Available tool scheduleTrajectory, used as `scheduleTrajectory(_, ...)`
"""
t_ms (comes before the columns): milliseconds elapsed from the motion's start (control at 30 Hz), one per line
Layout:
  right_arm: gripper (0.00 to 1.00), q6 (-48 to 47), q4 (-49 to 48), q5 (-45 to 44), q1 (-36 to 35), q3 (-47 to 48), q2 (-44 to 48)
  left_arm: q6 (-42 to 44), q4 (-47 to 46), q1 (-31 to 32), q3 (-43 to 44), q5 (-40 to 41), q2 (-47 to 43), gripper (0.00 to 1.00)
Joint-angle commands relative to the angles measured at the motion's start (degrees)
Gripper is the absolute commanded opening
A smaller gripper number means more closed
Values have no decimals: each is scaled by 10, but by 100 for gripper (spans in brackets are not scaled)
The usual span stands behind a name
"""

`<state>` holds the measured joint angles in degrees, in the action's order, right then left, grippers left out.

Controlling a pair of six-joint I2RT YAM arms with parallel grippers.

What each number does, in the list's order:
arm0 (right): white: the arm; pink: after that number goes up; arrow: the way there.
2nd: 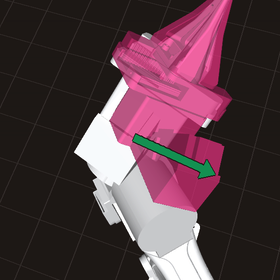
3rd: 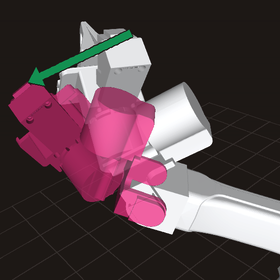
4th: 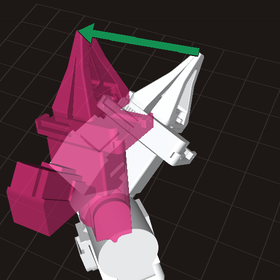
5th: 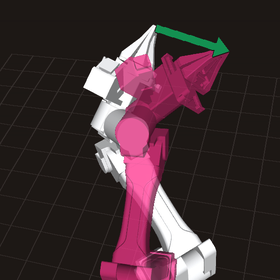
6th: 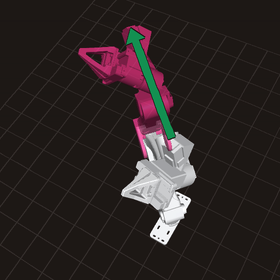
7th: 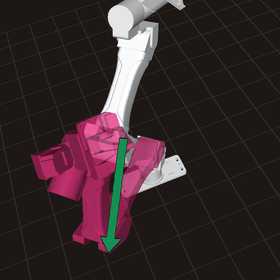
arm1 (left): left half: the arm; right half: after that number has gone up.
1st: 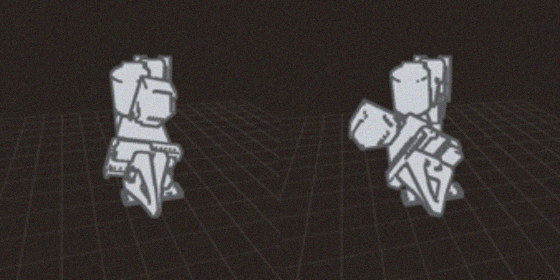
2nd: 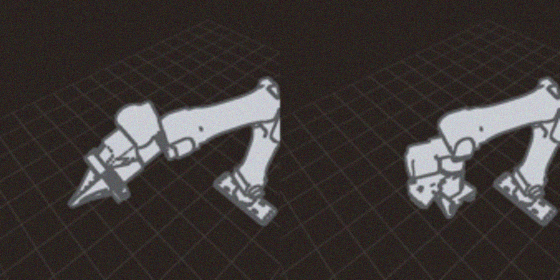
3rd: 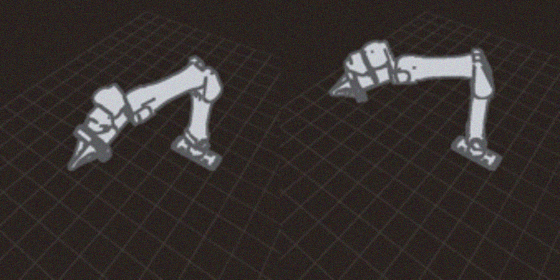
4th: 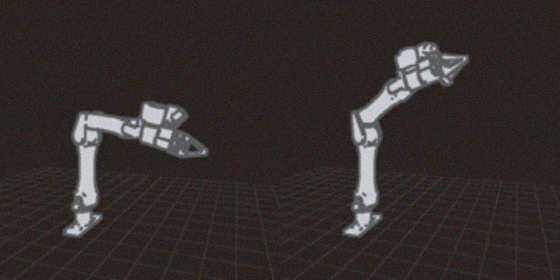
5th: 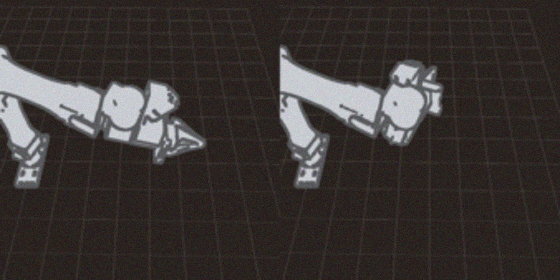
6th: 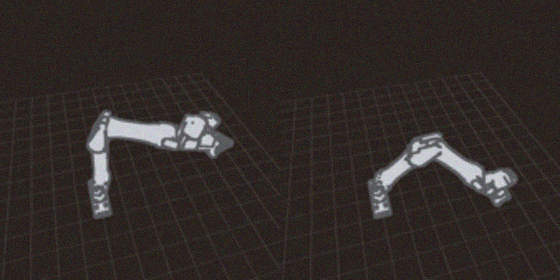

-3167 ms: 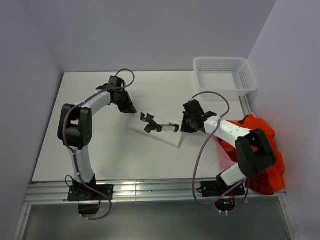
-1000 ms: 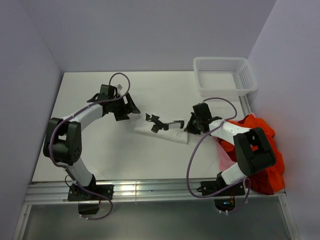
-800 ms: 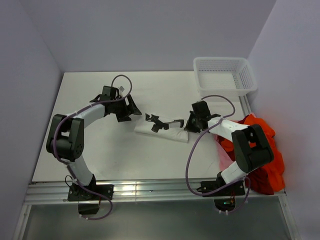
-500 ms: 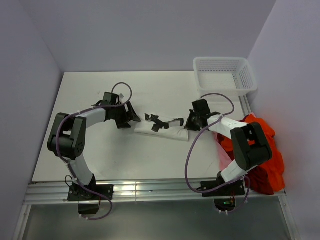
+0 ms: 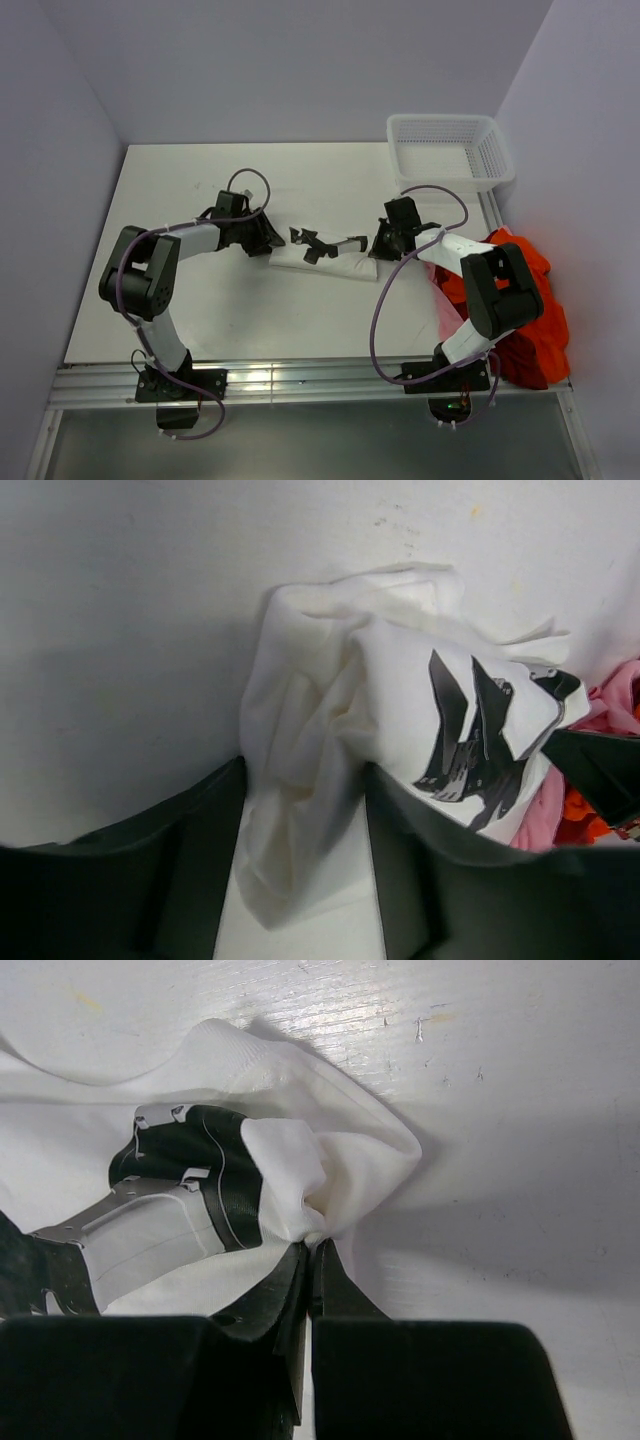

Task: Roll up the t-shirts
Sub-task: Place the rolled tshirt into the container

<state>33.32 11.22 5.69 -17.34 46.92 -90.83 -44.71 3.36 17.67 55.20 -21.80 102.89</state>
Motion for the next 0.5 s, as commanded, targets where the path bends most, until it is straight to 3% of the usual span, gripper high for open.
scheduleTrajectory(0, 0, -8, -1, 3, 6, 5, 7, -19, -15, 12, -20, 43, 16, 48)
scheduleTrajectory(67, 0, -8, 0, 5, 6, 6, 6, -20, -20, 14, -19, 44, 25, 37)
scheduleTrajectory(100, 0, -8, 0, 7, 6, 7, 4, -22, -24, 15, -18, 40, 27, 24)
scheduleTrajectory(200, 0, -11, 0, 10, 6, 12, 2, -26, -52, 20, -22, 28, 25, 9)
scheduleTrajectory(300, 0, -12, 6, 5, 6, 25, -5, -21, -42, 32, -16, 52, 11, 0)
scheduleTrajectory(367, 0, -17, 13, 12, 7, 36, -9, -21, -35, 37, -14, 75, 1, 0)
scheduleTrajectory(467, 16, -23, 14, 21, 8, 39, -10, -17, 3, 38, -5, 92, 1, 0)
